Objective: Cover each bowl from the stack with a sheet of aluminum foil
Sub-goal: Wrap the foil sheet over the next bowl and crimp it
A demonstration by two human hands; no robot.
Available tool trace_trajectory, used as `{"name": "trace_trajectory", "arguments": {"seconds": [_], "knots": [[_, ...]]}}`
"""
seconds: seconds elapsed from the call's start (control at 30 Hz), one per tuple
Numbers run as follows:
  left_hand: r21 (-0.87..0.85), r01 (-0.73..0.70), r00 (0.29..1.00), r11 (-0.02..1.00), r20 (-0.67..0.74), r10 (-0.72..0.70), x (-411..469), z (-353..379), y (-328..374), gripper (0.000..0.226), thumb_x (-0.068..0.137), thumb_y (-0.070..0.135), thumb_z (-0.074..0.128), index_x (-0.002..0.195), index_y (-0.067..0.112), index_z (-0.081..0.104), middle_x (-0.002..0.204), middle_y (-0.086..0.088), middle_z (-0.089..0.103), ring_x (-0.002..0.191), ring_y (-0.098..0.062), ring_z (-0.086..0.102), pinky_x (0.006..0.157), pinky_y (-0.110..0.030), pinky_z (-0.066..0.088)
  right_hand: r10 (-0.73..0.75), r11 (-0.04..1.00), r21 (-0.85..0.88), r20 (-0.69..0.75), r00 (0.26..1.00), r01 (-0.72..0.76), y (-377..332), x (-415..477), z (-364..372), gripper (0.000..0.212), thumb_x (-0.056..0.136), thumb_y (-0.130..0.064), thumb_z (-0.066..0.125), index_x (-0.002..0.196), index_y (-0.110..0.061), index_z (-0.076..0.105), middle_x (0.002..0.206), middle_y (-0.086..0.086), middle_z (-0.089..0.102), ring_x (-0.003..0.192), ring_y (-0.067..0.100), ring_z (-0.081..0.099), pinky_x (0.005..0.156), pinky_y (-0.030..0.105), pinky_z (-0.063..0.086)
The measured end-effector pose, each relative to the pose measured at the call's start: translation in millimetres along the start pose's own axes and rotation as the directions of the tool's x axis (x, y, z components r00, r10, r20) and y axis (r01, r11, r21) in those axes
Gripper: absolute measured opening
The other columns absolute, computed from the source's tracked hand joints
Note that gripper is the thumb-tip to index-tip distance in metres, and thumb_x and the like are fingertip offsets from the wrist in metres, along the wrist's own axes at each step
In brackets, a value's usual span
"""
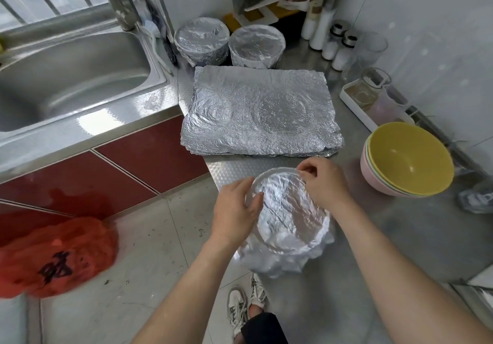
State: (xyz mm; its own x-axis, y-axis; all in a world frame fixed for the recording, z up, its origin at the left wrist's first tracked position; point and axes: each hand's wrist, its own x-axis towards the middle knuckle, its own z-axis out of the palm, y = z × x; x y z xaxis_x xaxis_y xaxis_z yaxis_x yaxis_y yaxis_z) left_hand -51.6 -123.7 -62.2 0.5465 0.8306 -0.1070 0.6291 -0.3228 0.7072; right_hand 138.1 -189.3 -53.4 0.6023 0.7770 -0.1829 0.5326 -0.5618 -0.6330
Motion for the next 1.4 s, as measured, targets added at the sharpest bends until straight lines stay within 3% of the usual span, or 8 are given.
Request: {"name": "trace_trajectory", "arguments": {"seconds": [0.3,0.43,0.53,0.67,0.83,0.97,1.13,1.4], "knots": [[0.048,0.074,0.994,0.996,-0.085,-0.070,-6,3,0,0.032,0.098,0.027,0.055,0.127,0.017,0.063,0.106,0.006,0.057,0.088,-0.012,0.056,0.076,-0.023,0.041,0.278,0.951,-0.172,0.105,0.955,-0.258,16,-28,-19,0.007,0.085,-0.022,0.060,0.092,-0.022,0.060,0.097,-0.003,0.062,0.088,0.017,0.058,0.080,0.037,0.052],[0.040,0.075,0.994,0.996,-0.085,-0.071,-1,4,3,0.027,0.098,0.024,0.055,0.121,0.017,0.068,0.108,0.005,0.060,0.089,-0.015,0.060,0.078,-0.029,0.048,0.098,0.973,-0.221,0.142,0.985,-0.065,-5,-26,-24,0.044,0.095,-0.031,0.053,0.136,-0.020,0.046,0.137,0.001,0.045,0.122,0.022,0.047,0.100,0.037,0.039],[0.053,0.081,0.993,0.995,-0.085,-0.076,1,3,7,0.028,0.096,0.023,0.057,0.123,0.018,0.066,0.111,0.004,0.059,0.091,-0.016,0.060,0.082,-0.030,0.048,-0.043,0.988,-0.137,0.233,0.972,0.077,-23,-14,-13,0.042,0.099,-0.028,0.047,0.141,-0.020,0.046,0.145,-0.002,0.043,0.130,0.017,0.042,0.105,0.031,0.033],[0.029,0.200,0.974,0.979,-0.114,-0.195,2,2,10,0.034,0.094,0.030,0.061,0.127,0.024,0.059,0.114,0.003,0.058,0.090,-0.017,0.062,0.084,-0.032,0.048,-0.053,0.992,-0.094,0.289,0.956,0.083,-26,-3,3,0.031,0.100,-0.026,0.047,0.129,-0.019,0.058,0.122,-0.002,0.062,0.101,0.013,0.060,0.084,0.026,0.047],[-0.065,0.245,0.962,0.967,-0.103,-0.251,4,5,9,0.025,0.092,0.023,0.062,0.116,0.019,0.069,0.098,0.002,0.072,0.088,-0.017,0.067,0.086,-0.036,0.053,-0.059,0.998,-0.005,0.240,0.969,0.062,-17,-2,11,0.020,0.099,-0.024,0.050,0.106,-0.020,0.069,0.073,-0.015,0.060,0.051,0.002,0.048,0.045,0.012,0.033],[-0.197,0.244,0.963,0.950,-0.069,-0.261,4,9,9,0.015,0.090,0.016,0.063,0.097,0.019,0.076,0.079,0.002,0.073,0.070,-0.020,0.069,0.074,-0.041,0.058,-0.036,0.999,0.021,0.214,0.976,0.032,-10,-7,13,0.018,0.098,-0.021,0.052,0.097,-0.022,0.070,0.064,-0.014,0.058,0.048,0.001,0.048,0.048,0.016,0.036],[-0.030,0.220,0.974,0.975,-0.054,-0.222,5,2,7,0.024,0.091,0.029,0.064,0.113,0.021,0.068,0.099,0.003,0.068,0.080,-0.012,0.063,0.081,-0.034,0.052,-0.033,0.998,0.067,0.250,0.968,0.017,-11,-6,10,0.021,0.096,-0.027,0.054,0.113,-0.024,0.067,0.090,-0.015,0.064,0.072,0.000,0.055,0.070,0.023,0.044],[-0.141,0.221,0.975,0.965,-0.005,-0.224,5,4,11,0.011,0.091,0.025,0.065,0.089,0.022,0.075,0.067,0.007,0.069,0.064,-0.013,0.066,0.070,-0.037,0.057,-0.031,0.996,0.087,0.259,0.965,0.009,-10,-6,15,0.022,0.098,-0.021,0.051,0.094,-0.024,0.072,0.061,-0.005,0.063,0.049,0.009,0.051,0.049,0.024,0.042]]}}
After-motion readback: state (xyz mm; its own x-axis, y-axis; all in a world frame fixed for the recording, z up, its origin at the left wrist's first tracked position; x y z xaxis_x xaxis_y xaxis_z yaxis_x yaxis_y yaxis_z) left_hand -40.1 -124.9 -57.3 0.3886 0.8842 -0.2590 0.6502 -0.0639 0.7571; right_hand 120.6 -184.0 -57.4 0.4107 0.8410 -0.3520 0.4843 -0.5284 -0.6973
